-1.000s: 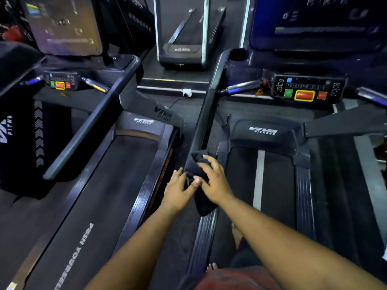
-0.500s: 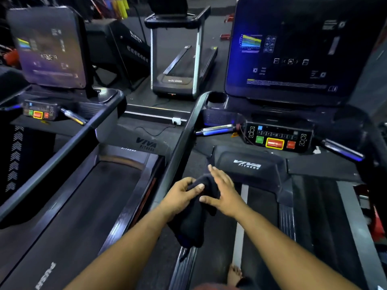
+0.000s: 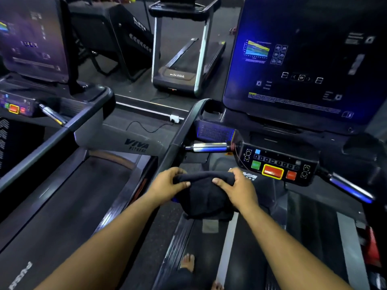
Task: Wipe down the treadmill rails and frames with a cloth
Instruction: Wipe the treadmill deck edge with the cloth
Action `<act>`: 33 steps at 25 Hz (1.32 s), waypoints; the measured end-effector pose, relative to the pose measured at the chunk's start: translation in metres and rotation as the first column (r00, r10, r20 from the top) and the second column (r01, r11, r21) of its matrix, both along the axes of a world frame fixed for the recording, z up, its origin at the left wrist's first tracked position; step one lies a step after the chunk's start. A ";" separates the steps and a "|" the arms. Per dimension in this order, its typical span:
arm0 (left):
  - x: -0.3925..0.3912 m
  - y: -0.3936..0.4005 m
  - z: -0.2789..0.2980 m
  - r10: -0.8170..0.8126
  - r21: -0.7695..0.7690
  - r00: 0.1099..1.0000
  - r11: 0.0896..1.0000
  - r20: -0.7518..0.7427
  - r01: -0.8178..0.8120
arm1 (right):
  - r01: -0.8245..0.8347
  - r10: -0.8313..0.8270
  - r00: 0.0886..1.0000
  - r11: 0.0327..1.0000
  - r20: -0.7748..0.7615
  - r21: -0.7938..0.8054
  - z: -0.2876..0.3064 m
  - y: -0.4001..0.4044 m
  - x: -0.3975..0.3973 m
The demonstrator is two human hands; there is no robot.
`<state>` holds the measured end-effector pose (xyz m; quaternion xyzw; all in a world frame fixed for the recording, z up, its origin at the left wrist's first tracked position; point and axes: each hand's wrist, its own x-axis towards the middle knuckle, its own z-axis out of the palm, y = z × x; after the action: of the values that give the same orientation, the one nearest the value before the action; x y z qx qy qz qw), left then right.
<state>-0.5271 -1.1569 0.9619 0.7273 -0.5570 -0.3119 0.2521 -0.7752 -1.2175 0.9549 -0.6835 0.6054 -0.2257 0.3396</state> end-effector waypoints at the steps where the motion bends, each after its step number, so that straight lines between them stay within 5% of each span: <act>1: 0.002 -0.016 0.001 0.015 -0.030 1.000 0.999 0.020 -0.014 | 0.018 -0.018 0.999 1.000 -0.038 -0.004 0.001 -0.013 0.002; 7: 0.013 -0.115 -0.010 -0.046 -0.054 0.993 0.997 0.109 0.053 | 0.080 -0.104 0.947 0.993 -0.304 -0.090 0.009 -0.089 0.029; 9: 0.016 -0.151 -0.015 -0.048 -0.065 0.992 0.996 0.118 0.056 | 0.122 -0.245 0.879 0.945 -0.410 -0.302 0.012 -0.112 0.049; 11: 0.015 -0.178 -0.020 -0.059 -0.098 0.983 0.992 0.171 0.077 | -0.024 -0.275 0.814 0.864 -0.511 -0.502 0.005 -0.129 0.075; 14: 0.030 -0.206 -0.043 -0.082 -0.128 0.918 0.982 0.388 0.142 | -0.401 0.101 0.722 0.867 -0.684 -0.295 -0.037 -0.139 0.114; 16: 0.047 -0.202 -0.064 -0.092 -0.146 0.876 0.973 0.473 0.181 | -0.481 0.174 0.633 0.852 -0.754 -0.207 -0.069 -0.142 0.115; 19: 0.067 -0.189 -0.086 -0.181 -0.074 0.828 0.963 0.531 0.258 | -0.525 0.217 0.510 0.845 -0.832 -0.101 -0.063 -0.176 0.128; 22: 0.069 -0.188 -0.090 -0.240 -0.006 0.826 0.959 0.510 0.282 | -0.513 0.380 0.492 0.853 -0.783 0.092 -0.048 -0.212 0.146; 26: 0.070 -0.190 -0.087 -0.262 0.014 0.840 0.957 0.475 0.291 | -0.530 0.175 0.395 0.845 -0.902 -0.068 -0.072 -0.160 0.125; 28: 0.070 -0.191 -0.086 -0.270 0.021 0.838 0.955 0.474 0.296 | -0.566 0.200 0.362 0.823 -0.910 -0.044 -0.071 -0.160 0.120; 33: 0.069 -0.194 -0.082 -0.298 0.059 0.834 0.950 0.465 0.306 | -0.537 0.484 0.436 0.817 -0.759 0.212 -0.038 -0.218 0.142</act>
<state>-0.4576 -1.3507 0.8801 0.6815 -0.7116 -0.1582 0.0642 -0.6329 -1.4356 0.9167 -0.8703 0.4483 0.1915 0.0701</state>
